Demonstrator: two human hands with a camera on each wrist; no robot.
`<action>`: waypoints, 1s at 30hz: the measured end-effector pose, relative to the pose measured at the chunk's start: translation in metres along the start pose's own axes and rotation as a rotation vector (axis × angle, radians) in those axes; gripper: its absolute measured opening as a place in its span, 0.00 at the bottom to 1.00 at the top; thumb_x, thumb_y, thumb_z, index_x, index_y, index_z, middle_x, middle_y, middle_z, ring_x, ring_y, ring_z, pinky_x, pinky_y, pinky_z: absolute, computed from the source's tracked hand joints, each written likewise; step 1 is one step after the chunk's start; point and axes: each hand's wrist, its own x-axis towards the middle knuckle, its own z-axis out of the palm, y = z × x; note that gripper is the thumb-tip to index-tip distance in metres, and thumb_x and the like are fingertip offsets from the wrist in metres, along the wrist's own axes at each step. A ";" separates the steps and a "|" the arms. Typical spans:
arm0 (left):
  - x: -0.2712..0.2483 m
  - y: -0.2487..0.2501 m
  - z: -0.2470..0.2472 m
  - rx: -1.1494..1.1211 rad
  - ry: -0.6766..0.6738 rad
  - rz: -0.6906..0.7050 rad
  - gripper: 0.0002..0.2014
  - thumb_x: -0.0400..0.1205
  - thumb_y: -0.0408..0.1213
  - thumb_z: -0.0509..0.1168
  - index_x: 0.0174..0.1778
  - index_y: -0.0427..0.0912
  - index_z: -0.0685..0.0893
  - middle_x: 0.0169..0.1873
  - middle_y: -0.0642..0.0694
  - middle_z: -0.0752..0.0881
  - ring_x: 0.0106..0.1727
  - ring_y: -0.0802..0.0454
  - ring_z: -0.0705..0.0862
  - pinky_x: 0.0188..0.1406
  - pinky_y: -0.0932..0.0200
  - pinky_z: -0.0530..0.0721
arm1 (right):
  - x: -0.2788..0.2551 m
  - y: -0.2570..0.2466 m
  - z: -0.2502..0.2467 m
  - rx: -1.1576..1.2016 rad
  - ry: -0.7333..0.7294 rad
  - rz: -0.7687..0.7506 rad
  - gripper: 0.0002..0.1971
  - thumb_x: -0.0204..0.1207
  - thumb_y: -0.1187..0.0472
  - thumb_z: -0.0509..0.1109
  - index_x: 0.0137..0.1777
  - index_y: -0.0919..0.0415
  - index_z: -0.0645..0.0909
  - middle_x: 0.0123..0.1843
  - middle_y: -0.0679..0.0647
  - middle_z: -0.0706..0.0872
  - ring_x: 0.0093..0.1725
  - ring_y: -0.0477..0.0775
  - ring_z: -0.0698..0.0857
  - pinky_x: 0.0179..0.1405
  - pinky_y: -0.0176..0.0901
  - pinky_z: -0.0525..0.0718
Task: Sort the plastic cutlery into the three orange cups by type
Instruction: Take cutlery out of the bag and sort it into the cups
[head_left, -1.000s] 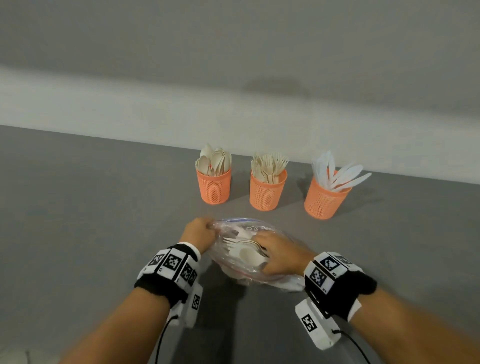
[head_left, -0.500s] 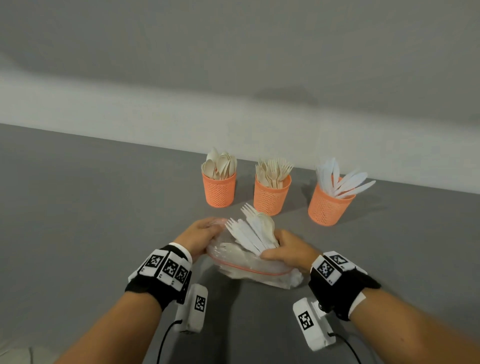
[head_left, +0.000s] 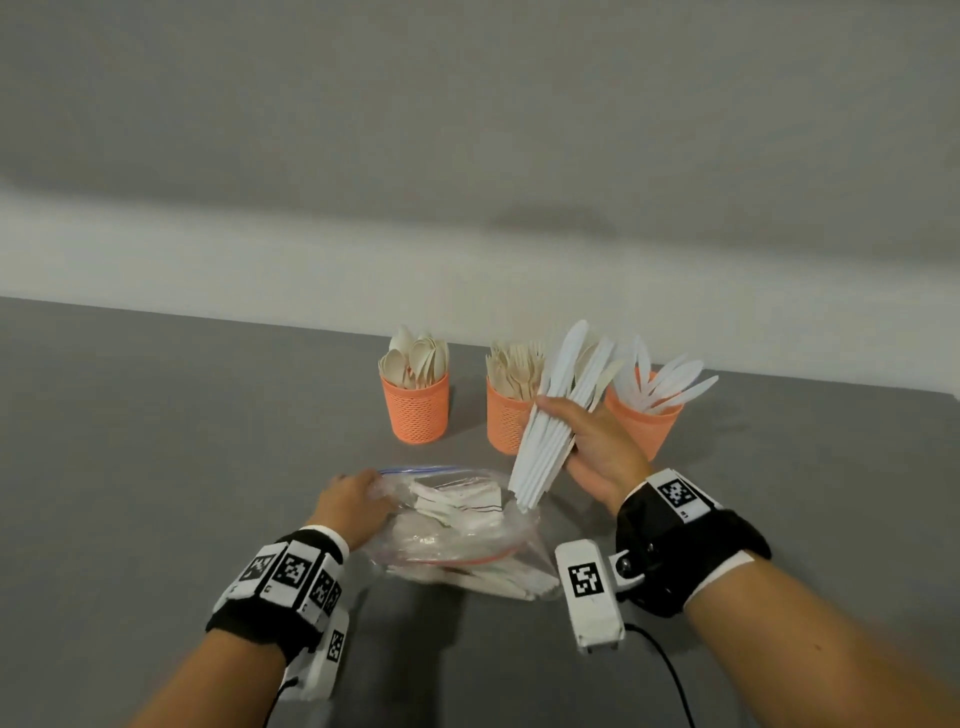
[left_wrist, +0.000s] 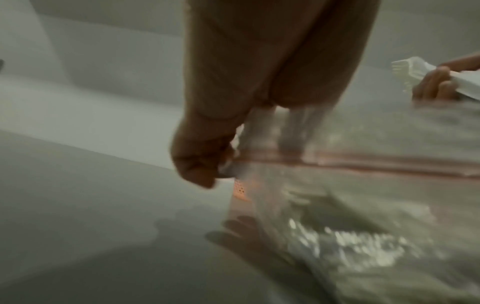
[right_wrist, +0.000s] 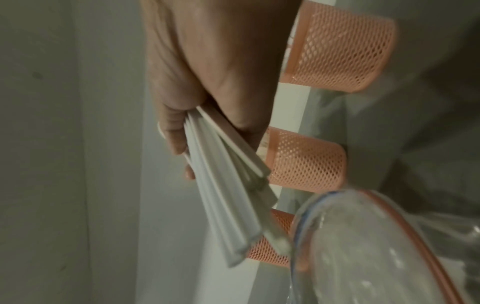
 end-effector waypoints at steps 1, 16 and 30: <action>-0.002 0.003 -0.004 0.034 0.032 0.025 0.24 0.75 0.49 0.67 0.65 0.44 0.77 0.65 0.36 0.76 0.67 0.37 0.74 0.71 0.45 0.71 | -0.001 -0.003 0.001 -0.024 -0.019 0.011 0.05 0.76 0.72 0.65 0.46 0.64 0.81 0.31 0.55 0.86 0.31 0.48 0.88 0.32 0.40 0.88; -0.029 0.122 -0.002 -1.162 -0.513 0.263 0.22 0.68 0.34 0.69 0.57 0.26 0.82 0.46 0.34 0.86 0.46 0.43 0.86 0.40 0.55 0.88 | -0.014 0.000 0.027 -0.386 -0.498 0.344 0.06 0.73 0.76 0.67 0.41 0.67 0.80 0.25 0.55 0.84 0.26 0.48 0.86 0.30 0.39 0.87; -0.020 0.134 -0.003 -1.472 -0.394 0.175 0.17 0.79 0.37 0.65 0.62 0.32 0.79 0.50 0.37 0.87 0.44 0.48 0.89 0.42 0.56 0.89 | -0.014 0.011 0.019 -1.387 -0.150 -0.552 0.16 0.82 0.59 0.59 0.64 0.67 0.71 0.57 0.59 0.77 0.54 0.54 0.76 0.47 0.37 0.69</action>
